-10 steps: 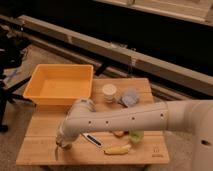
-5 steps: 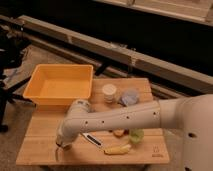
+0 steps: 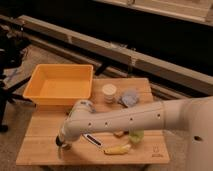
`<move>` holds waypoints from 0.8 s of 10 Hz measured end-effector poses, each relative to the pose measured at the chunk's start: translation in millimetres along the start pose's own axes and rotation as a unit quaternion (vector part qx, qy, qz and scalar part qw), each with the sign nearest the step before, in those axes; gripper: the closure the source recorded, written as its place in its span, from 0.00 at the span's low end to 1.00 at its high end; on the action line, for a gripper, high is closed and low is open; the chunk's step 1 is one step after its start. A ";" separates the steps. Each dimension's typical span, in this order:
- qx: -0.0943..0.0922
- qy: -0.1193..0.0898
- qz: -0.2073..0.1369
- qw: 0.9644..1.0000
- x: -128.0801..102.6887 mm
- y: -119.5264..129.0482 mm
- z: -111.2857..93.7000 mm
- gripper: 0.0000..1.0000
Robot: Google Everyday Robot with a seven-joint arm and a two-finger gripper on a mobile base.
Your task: Place fork in metal cup
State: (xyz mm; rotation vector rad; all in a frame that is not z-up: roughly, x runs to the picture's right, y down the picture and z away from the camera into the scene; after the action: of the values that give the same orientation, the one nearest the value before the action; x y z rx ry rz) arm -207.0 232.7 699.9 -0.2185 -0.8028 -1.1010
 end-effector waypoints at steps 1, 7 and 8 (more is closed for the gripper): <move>0.002 0.000 -0.002 1.000 -0.4 -1.7 -0.1 0.21; 0.006 -0.002 -0.011 1.000 -2.7 -7.3 1.5 0.20; 0.006 -0.002 -0.011 1.000 -2.9 -7.6 1.6 0.20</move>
State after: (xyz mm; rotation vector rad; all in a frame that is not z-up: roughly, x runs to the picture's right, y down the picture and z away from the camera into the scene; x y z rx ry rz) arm -214.9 232.0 697.4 -0.2022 -0.8168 -1.1159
